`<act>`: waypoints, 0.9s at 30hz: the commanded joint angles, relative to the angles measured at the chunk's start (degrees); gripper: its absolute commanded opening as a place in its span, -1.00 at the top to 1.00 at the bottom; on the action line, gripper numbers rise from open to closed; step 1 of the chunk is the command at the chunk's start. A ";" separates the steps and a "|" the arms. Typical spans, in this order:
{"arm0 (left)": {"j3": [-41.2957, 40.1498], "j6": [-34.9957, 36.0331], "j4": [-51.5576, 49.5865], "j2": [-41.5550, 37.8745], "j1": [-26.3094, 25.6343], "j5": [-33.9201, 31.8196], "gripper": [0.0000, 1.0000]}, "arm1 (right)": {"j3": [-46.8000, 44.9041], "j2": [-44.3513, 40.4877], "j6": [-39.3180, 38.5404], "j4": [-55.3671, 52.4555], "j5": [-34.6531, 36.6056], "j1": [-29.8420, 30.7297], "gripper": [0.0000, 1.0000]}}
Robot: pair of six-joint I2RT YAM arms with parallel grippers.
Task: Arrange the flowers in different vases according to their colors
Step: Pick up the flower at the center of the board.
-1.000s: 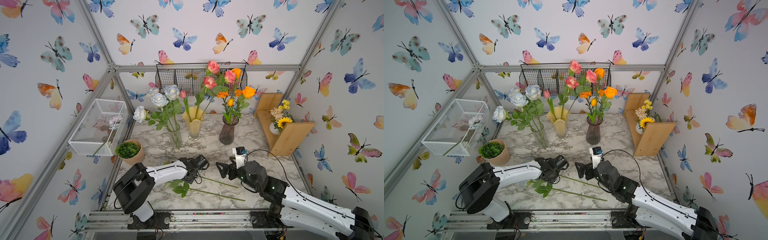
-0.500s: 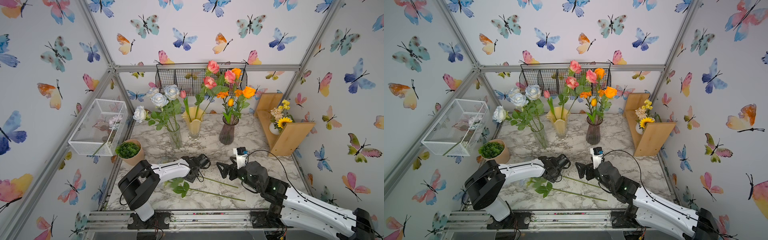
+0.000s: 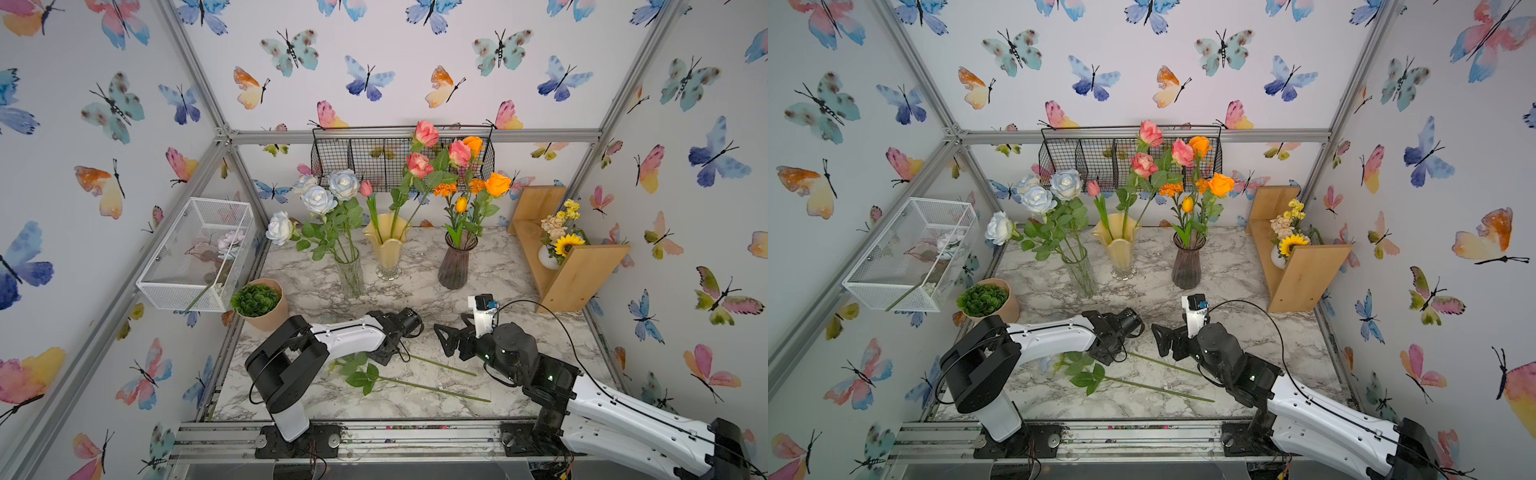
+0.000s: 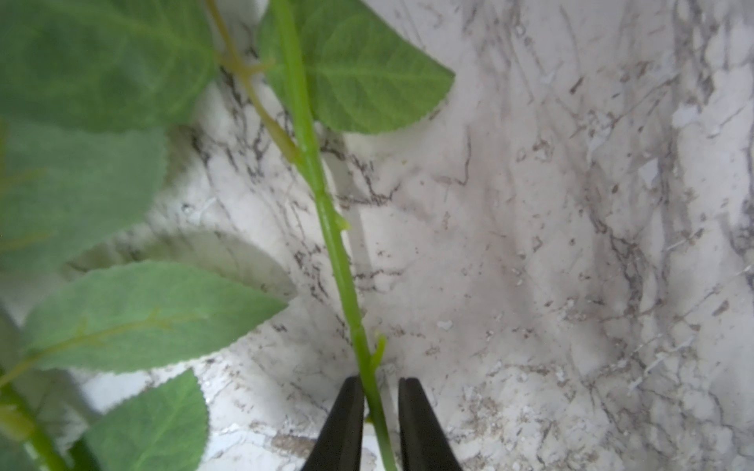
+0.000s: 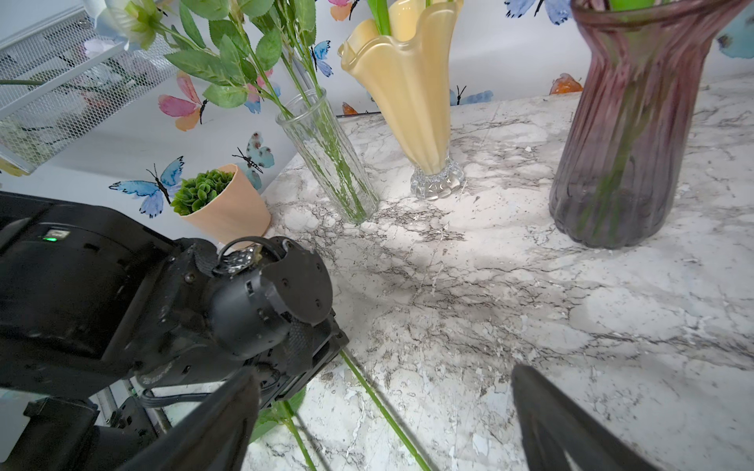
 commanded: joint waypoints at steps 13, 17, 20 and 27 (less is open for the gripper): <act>3.68 0.28 -2.18 -1.59 -0.50 -3.75 1.00 | 0.17 -1.41 -1.17 -1.95 2.53 -0.02 -0.96; 6.04 -0.46 -3.27 -5.30 -1.64 -8.86 1.00 | -0.05 -1.81 -1.19 -2.05 2.80 -0.02 -0.97; 9.55 -0.35 -6.23 -7.05 -2.24 -11.95 1.00 | -0.02 -1.94 -1.28 -2.04 2.68 -0.02 -0.97; 15.41 2.24 -12.98 -9.49 -5.19 -18.38 1.00 | 0.05 -4.84 0.04 -3.52 5.68 -0.02 -0.97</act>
